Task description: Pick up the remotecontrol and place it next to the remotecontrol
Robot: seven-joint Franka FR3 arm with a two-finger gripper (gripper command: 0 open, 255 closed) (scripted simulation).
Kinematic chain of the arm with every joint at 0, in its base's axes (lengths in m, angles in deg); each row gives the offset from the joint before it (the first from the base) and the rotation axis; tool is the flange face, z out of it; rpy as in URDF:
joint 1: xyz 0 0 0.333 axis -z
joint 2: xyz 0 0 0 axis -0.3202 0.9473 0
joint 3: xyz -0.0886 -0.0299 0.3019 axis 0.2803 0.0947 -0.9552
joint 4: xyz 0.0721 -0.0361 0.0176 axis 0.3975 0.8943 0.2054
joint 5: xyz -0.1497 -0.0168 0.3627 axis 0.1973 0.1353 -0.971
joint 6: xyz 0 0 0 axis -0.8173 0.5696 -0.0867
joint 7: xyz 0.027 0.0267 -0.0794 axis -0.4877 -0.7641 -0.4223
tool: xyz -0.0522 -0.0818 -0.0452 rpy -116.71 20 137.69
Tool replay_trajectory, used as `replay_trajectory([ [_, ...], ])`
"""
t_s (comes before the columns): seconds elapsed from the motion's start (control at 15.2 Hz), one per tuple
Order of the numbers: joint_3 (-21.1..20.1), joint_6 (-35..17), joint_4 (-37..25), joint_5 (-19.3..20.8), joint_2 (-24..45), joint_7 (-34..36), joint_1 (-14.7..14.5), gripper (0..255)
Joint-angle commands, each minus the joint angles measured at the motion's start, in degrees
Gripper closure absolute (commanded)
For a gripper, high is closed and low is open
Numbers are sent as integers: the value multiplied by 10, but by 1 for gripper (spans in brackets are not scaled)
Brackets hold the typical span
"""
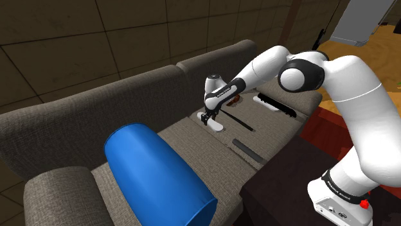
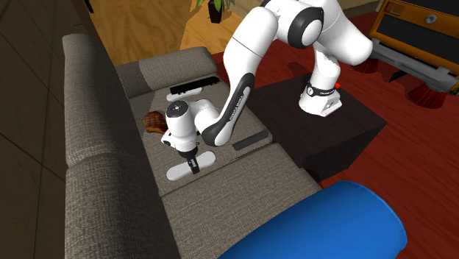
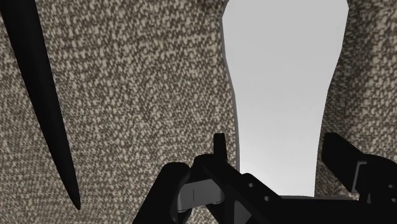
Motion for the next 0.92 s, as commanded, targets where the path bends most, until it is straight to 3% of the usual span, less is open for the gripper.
replay_trajectory([
  [0.0, 0, 0, 0, 0, 0, 0, 0, 255],
  [0.86, -1, 51, 30, -1, -81, -2, 1, 255],
])
